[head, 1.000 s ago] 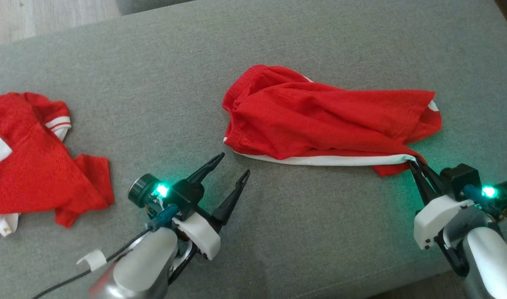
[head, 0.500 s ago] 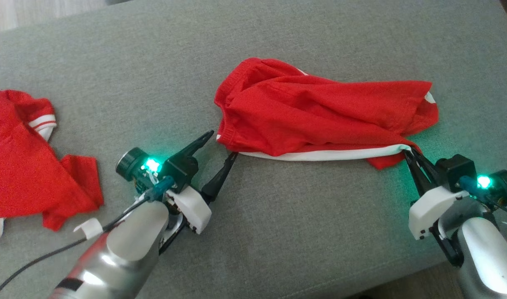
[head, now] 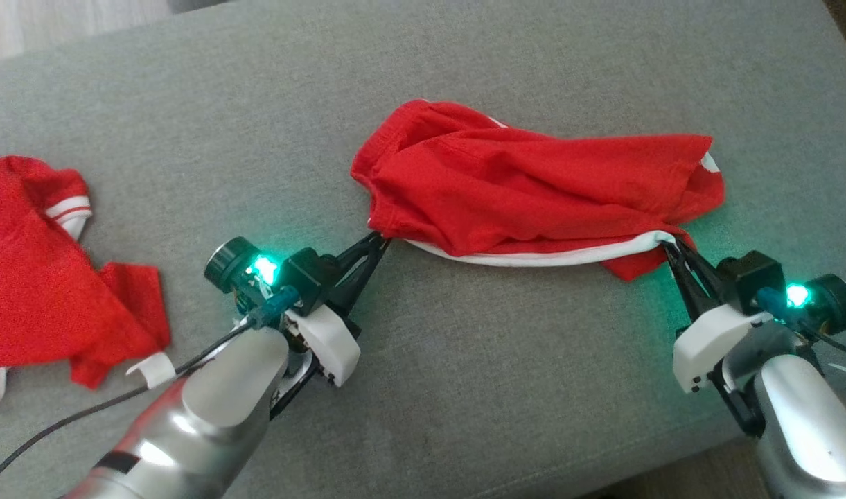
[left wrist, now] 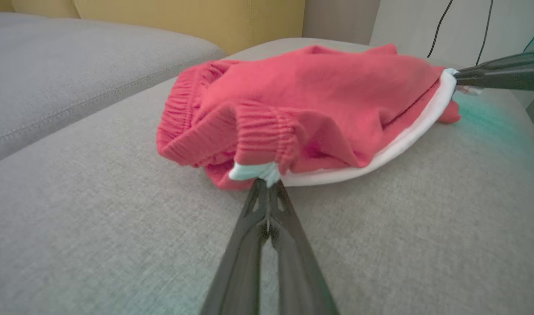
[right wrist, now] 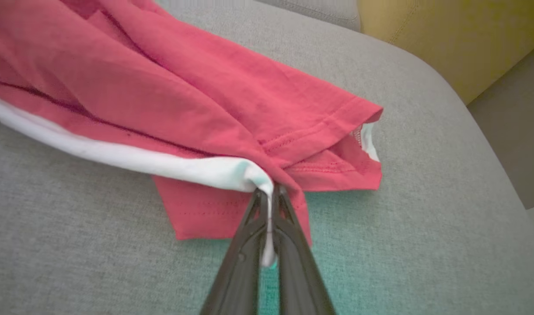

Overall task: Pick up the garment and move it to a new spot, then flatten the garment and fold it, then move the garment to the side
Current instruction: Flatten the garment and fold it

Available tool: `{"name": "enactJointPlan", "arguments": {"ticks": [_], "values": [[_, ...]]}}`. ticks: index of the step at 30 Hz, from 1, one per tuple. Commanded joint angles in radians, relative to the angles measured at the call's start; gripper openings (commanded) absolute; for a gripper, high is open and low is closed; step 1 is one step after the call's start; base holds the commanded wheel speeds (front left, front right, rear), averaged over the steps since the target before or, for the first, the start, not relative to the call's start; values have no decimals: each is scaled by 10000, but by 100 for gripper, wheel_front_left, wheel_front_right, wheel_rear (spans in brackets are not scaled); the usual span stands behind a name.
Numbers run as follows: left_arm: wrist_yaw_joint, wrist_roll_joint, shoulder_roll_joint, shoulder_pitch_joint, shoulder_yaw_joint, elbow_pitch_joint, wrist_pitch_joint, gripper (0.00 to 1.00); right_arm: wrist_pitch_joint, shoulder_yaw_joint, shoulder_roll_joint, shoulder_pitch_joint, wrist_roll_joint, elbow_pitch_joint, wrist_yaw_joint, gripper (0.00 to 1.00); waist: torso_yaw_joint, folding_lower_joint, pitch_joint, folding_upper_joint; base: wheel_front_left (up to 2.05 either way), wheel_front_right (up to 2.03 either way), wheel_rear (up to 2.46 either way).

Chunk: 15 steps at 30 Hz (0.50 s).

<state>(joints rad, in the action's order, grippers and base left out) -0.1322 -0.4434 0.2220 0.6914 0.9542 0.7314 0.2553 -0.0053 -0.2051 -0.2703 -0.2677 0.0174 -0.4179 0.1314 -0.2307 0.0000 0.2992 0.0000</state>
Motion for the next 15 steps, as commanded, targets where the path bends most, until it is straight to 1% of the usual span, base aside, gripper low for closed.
{"name": "enactJointPlan", "arguments": {"ticks": [1, 7, 15], "values": [[16, -68, 304, 190, -321, -408, 64, 0, -158, -108, -209, -232, -74, 290, -7, 0, 106, 0, -165, 0, 0, 0, 0], [16, -186, 657, -276, -984, -1343, 64, 0, -284, -70, -419, -330, -53, 691, -7, 0, 346, 0, -705, 0, 0, 0, 0], [77, -528, 1368, -399, -1813, -2604, -23, 0, -50, -353, -832, -937, 328, 1949, -7, 0, 561, 0, -1454, 0, 0, 0, 0]]}}
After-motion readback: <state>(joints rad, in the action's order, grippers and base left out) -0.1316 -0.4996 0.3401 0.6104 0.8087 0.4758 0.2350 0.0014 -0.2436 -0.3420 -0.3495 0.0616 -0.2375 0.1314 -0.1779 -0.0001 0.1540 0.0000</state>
